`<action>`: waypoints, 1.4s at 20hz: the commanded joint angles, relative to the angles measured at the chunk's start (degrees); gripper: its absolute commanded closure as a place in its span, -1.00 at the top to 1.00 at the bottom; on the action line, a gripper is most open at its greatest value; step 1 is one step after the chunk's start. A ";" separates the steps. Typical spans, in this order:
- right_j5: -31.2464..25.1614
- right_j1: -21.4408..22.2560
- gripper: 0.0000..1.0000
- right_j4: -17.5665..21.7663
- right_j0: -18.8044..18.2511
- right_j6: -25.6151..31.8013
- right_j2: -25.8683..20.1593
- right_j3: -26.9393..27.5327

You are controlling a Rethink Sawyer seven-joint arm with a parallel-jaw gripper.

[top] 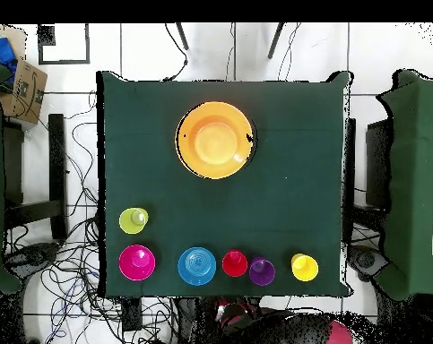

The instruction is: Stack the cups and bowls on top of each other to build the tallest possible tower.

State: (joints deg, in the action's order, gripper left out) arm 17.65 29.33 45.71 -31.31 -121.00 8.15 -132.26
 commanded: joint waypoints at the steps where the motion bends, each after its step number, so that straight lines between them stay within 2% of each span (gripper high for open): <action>1: 1.52 -4.39 1.00 0.28 1.27 -3.79 -7.29 10.32; 10: -0.18 -2.53 1.00 -0.23 1.64 -3.74 -7.57 11.35; 22: -4.82 0.56 1.00 0.99 -1.64 -2.95 -11.47 10.91; 28: -3.13 -0.96 1.00 0.67 -0.41 -2.91 -10.17 12.01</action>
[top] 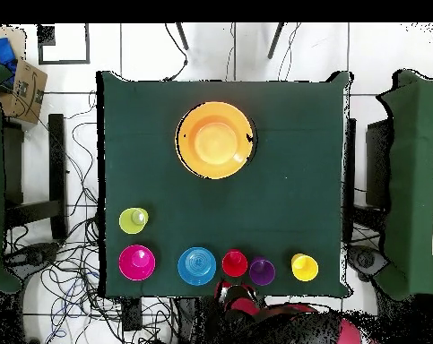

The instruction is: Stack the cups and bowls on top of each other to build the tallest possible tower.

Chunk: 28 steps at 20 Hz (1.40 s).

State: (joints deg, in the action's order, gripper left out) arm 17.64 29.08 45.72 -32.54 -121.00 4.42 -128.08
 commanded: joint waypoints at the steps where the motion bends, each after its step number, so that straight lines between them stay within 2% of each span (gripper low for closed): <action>1: -3.31 -0.67 1.00 0.68 0.80 -2.87 -6.58 7.86; 15: -3.53 -0.67 1.00 0.95 1.37 -2.40 -6.35 8.57; 16: -3.32 -0.68 -1.00 0.97 1.49 -2.42 -6.24 8.63; 21: -3.73 -0.55 -1.00 0.83 1.16 -2.60 -6.65 8.53; 23: -5.23 -0.37 -1.00 1.03 -0.30 -2.65 -8.26 8.15; 28: -10.56 6.48 -1.00 0.89 -3.55 -1.42 -12.55 4.58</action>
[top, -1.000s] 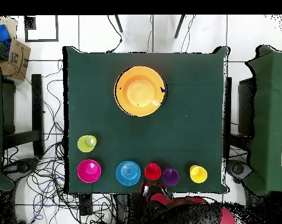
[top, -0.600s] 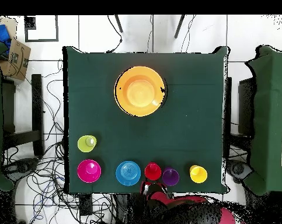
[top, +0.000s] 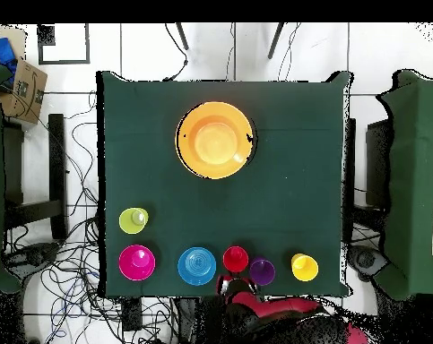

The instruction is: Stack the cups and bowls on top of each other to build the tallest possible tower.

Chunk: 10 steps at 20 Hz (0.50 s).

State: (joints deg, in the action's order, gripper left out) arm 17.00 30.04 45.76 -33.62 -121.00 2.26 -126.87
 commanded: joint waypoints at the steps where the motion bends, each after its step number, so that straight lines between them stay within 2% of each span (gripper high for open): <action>1: -10.42 6.07 -1.00 0.87 -2.75 -1.16 -10.87 3.24; 10: -12.07 7.08 -1.00 0.22 -2.34 -1.16 -11.59 3.41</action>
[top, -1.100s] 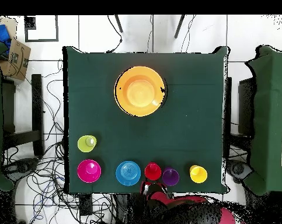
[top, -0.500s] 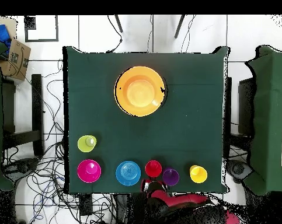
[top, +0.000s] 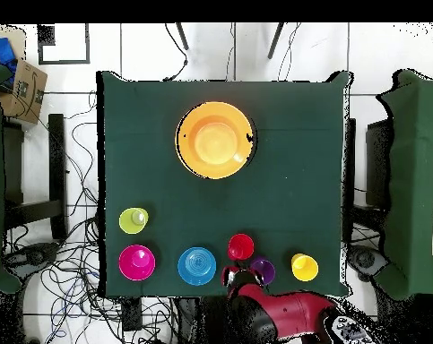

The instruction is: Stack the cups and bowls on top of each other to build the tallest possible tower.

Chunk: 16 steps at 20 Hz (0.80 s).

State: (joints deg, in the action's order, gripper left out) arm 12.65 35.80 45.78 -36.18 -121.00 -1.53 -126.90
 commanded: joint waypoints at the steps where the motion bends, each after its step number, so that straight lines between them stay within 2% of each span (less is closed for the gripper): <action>1: -8.81 2.00 -1.00 -0.04 -0.39 -0.90 -8.79 3.18; 6: -16.83 7.62 -1.00 -2.84 -5.87 2.48 -17.23 1.61; 8: -18.70 7.64 -1.00 -3.10 -7.48 3.62 -19.51 2.18; 11: -18.45 6.87 -1.00 -1.99 -7.19 2.82 -19.39 2.86; 16: -19.81 8.64 -1.00 -2.17 -7.60 2.04 -20.53 1.48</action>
State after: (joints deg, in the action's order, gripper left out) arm 0.16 43.29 45.45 -44.16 -121.00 -13.54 -126.95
